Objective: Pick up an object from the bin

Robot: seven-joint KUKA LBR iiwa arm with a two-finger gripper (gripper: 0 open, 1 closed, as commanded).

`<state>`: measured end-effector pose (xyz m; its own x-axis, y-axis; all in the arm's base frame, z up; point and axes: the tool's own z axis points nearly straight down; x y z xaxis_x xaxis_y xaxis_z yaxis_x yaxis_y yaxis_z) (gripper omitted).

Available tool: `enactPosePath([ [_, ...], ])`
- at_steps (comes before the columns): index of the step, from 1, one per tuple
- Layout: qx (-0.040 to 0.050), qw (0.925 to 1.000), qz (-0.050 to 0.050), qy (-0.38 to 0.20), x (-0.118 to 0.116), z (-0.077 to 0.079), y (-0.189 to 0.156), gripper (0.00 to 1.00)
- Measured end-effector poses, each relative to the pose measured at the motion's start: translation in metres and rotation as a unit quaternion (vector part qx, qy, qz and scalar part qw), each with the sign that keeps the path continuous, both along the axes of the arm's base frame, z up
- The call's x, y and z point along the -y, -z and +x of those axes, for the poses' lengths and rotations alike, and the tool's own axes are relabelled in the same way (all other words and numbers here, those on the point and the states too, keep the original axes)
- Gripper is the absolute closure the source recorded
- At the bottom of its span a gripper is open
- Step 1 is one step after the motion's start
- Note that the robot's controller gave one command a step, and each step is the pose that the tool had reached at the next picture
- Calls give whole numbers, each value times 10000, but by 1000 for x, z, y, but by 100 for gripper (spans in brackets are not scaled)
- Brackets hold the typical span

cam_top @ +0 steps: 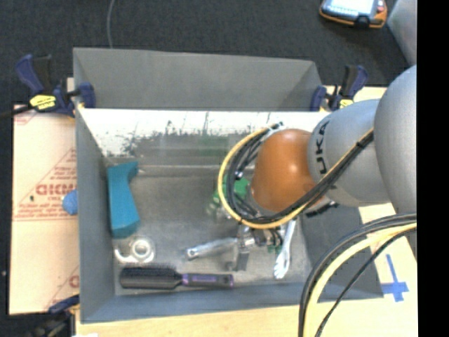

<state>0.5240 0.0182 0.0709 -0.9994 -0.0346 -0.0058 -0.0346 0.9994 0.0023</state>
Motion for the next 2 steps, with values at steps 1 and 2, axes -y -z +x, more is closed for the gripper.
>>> enactPosePath([
  [1, 49, 10000, 9, 24, 0, 5, 0, 0],
  [2, 20, 10000, 9, 37, 0, 2, 0, 100],
])
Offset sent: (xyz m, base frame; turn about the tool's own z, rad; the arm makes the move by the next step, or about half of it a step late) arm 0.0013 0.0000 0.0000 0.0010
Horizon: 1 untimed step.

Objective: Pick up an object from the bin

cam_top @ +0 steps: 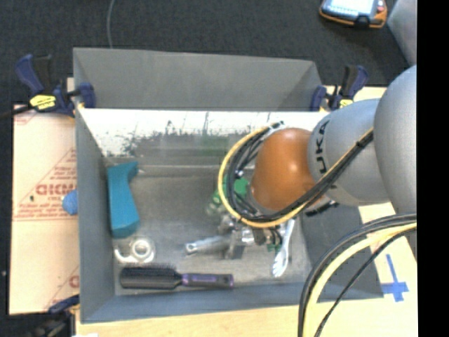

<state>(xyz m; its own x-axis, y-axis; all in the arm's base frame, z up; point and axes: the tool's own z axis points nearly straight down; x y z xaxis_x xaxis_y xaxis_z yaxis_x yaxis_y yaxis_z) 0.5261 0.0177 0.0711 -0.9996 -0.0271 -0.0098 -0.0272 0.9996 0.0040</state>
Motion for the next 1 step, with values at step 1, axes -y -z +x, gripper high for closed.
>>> enactPosePath([
  [1, 0, 10000, 0, 1, 0, 0, 0, 100],
])
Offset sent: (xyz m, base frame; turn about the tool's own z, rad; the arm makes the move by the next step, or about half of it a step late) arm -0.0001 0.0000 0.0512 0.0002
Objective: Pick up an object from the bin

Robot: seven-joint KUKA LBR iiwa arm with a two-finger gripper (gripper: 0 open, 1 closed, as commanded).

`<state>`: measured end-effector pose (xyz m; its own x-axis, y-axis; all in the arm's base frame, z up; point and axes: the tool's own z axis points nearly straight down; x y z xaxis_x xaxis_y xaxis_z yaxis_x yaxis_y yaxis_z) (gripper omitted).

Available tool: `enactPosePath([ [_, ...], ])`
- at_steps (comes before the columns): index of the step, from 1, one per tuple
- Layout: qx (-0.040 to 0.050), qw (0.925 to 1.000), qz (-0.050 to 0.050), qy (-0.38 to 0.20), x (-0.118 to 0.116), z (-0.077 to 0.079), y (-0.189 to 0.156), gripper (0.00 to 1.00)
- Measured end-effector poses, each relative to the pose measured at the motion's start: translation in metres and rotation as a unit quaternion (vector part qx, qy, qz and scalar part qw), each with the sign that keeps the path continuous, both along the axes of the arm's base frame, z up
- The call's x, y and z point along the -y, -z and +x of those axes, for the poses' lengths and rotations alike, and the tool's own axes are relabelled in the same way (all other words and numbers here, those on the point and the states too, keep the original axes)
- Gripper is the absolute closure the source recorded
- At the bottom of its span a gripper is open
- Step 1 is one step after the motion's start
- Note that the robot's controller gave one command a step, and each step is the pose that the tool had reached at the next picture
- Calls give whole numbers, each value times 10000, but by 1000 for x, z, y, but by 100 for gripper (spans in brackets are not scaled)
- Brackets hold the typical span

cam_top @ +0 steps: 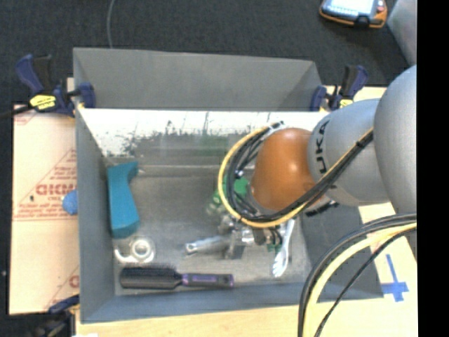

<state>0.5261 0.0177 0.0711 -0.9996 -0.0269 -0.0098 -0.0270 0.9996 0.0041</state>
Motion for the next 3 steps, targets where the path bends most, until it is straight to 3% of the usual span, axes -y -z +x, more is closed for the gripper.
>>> enactPosePath([
  [3, -9, 10000, -1, 26, 1, -1, -75, 100],
])
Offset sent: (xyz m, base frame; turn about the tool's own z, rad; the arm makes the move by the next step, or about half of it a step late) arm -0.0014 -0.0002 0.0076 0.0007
